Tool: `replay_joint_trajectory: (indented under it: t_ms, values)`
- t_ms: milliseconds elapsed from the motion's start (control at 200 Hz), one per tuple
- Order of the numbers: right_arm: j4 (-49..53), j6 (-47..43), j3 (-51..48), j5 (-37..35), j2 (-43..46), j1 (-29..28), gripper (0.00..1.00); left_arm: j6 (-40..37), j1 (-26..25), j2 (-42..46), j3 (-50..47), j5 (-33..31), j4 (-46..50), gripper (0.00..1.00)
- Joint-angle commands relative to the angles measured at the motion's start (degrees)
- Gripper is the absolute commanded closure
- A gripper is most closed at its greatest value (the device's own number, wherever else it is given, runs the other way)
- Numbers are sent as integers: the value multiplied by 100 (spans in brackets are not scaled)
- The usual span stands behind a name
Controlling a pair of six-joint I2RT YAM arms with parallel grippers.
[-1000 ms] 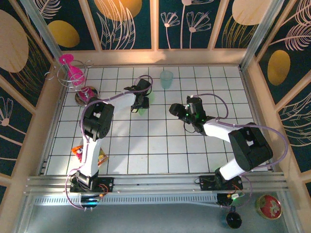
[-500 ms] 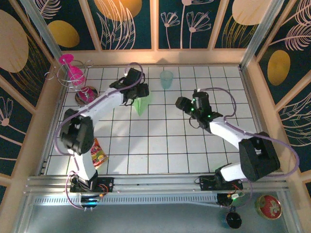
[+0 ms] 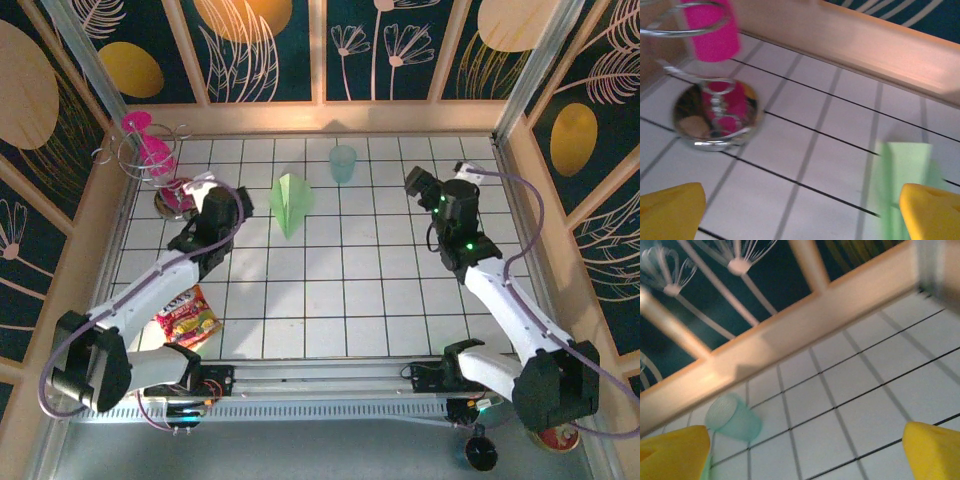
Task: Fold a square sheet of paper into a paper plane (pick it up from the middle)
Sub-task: Reset both arms
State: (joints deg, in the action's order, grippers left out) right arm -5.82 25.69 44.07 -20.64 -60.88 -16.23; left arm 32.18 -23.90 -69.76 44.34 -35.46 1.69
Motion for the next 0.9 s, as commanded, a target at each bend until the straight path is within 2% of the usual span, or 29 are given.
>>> replay_joint_trajectory:
  t_ms: [0, 120, 200, 345, 446, 611, 721, 826, 891]
  values:
    - [-629, -292, -543, -1367, 6, 186, 1, -205, 315, 181, -466, -575, -906, 1]
    - [-1366, -399, -1098, -1978, -230, 336, 1, -536, 575, 184, -874, -637, -1444, 1]
    - [-1439, -373, -1229, -2390, -406, 451, 1, -1047, 623, 164, -1218, -858, -2123, 1]
    - [-2391, -774, -1826, -2514, -648, 793, 1, -1708, 706, 73, -1557, -1032, -3026, 1]
    - [-2910, -801, -2154, -2284, -849, 994, 1, -1850, 931, -192, -1700, -894, -3434, 1]
    - [-4121, -1483, -2531, -1697, -1297, 1005, 1, -2024, 1336, -512, -2049, -151, -4345, 1]
    - [-5163, -1980, -2808, -1165, -1596, 1002, 1, -2198, 1694, -641, -2335, 870, -5109, 1]
    - [-5663, -2313, -2870, -719, -1901, 1005, 1, -2465, 1964, -1011, -2615, 1522, -5894, 1]
    - [-6133, -2465, -2987, -603, -2079, 1002, 1, -2463, 2088, -1046, -2589, 1970, -5840, 1]
